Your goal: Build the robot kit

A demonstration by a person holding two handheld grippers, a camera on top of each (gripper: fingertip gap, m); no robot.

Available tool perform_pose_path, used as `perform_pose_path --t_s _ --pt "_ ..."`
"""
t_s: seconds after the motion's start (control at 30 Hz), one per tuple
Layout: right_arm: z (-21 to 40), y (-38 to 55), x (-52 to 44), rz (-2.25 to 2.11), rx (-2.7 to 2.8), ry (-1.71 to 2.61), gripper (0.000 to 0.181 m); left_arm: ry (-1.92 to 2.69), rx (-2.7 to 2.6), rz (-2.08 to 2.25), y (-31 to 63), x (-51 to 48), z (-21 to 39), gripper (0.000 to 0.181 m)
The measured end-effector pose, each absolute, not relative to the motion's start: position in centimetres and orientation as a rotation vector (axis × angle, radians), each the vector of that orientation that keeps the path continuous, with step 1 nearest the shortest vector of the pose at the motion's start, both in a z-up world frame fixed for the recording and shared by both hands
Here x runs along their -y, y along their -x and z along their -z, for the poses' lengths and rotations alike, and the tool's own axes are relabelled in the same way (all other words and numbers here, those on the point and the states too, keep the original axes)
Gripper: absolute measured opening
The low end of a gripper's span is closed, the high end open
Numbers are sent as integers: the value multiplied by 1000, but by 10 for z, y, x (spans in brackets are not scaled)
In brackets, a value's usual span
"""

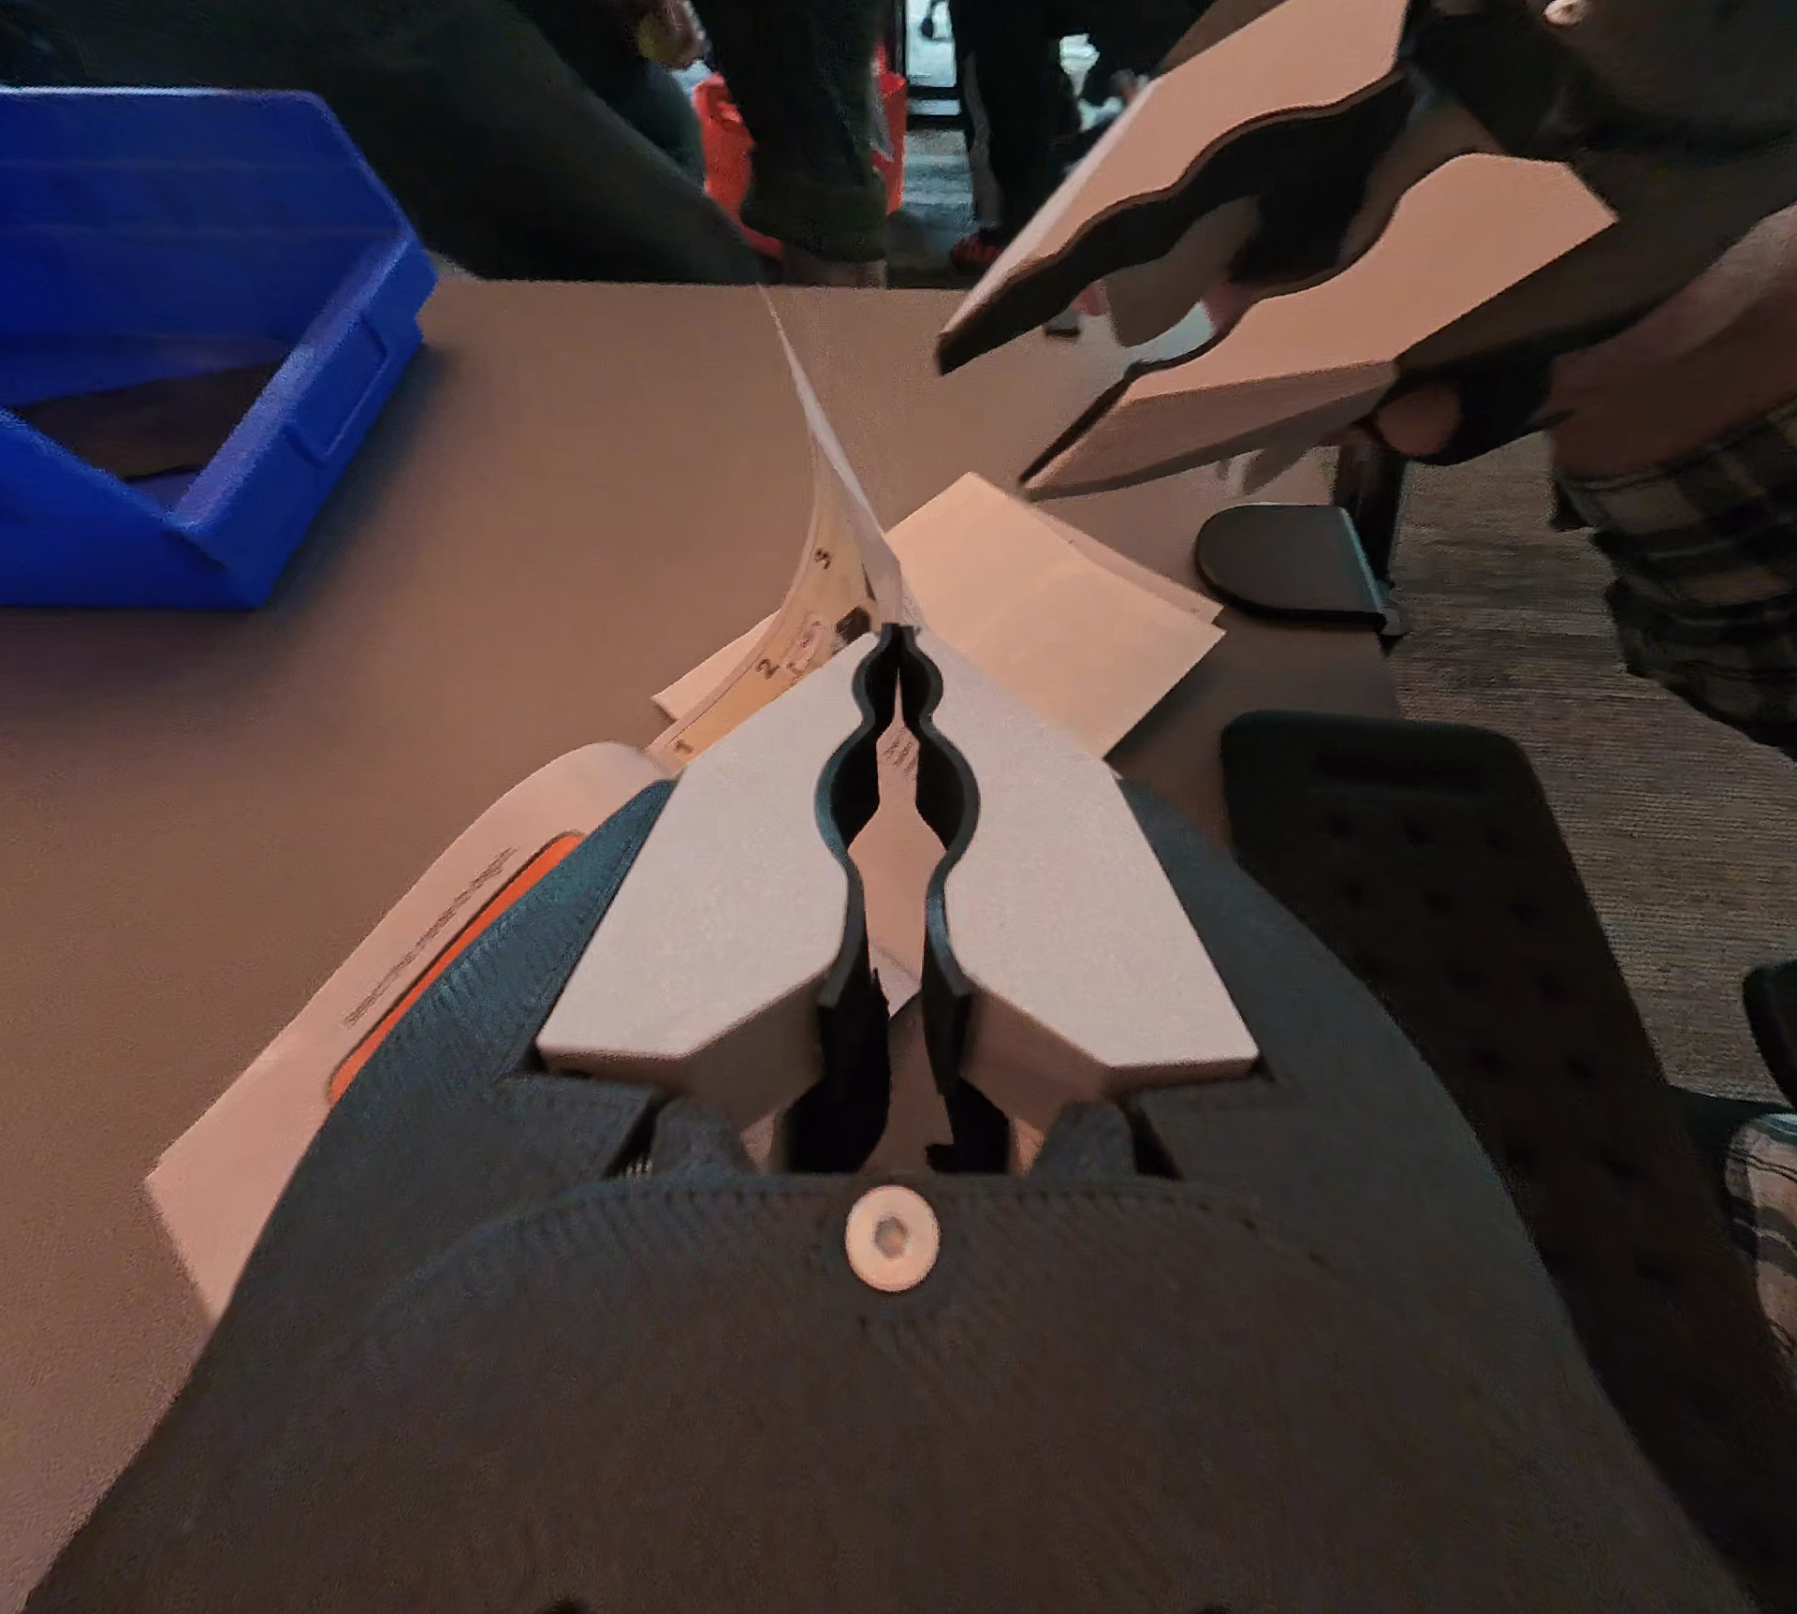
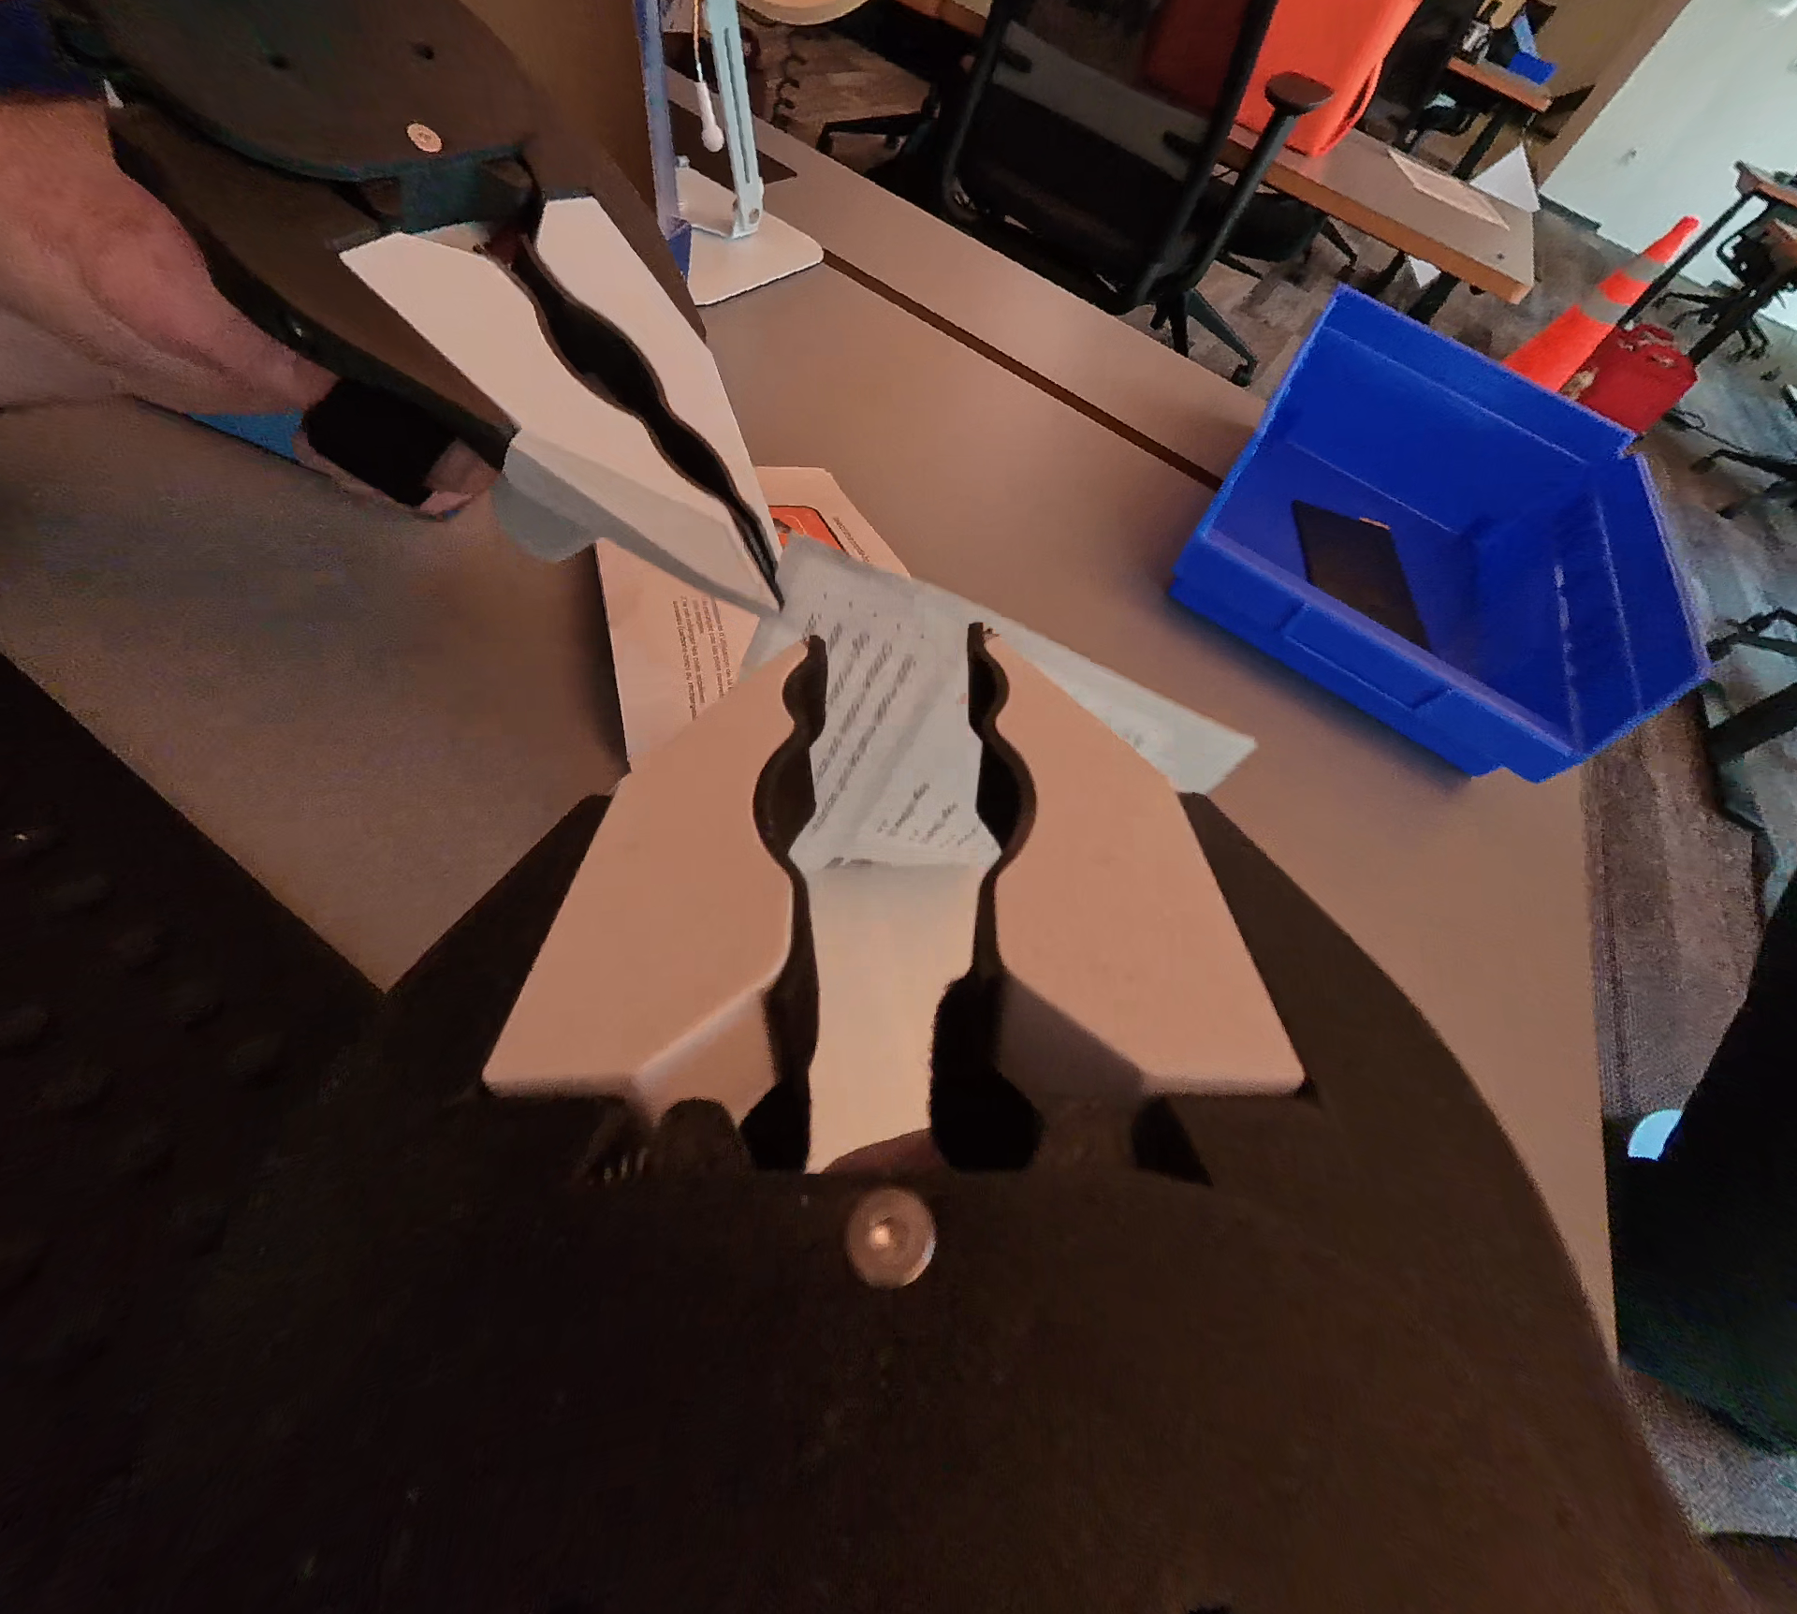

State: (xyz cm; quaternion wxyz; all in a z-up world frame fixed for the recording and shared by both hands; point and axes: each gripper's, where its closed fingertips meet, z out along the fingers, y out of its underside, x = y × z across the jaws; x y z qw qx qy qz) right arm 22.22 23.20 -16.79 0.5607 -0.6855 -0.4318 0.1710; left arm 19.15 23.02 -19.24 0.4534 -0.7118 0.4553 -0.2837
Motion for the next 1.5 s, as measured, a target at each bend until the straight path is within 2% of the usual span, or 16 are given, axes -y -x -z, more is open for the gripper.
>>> perform_pose_path --t_s 0.57,0.97,1.3,1.5 --pt "255 -179 -226 -422 1056 1866 28 1850 -1089 385 -123 -260 180 0" --pt "257 -142 -231 -385 1154 1861 28 1912 -1069 133 -82 -269 176 0" --pt "271 -122 -232 -382 1217 1886 28 1848 -978 10 -61 -271 139 17" --pt "279 -117 -229 -367 1269 1892 28 1795 -973 -25 -53 -268 132 18"
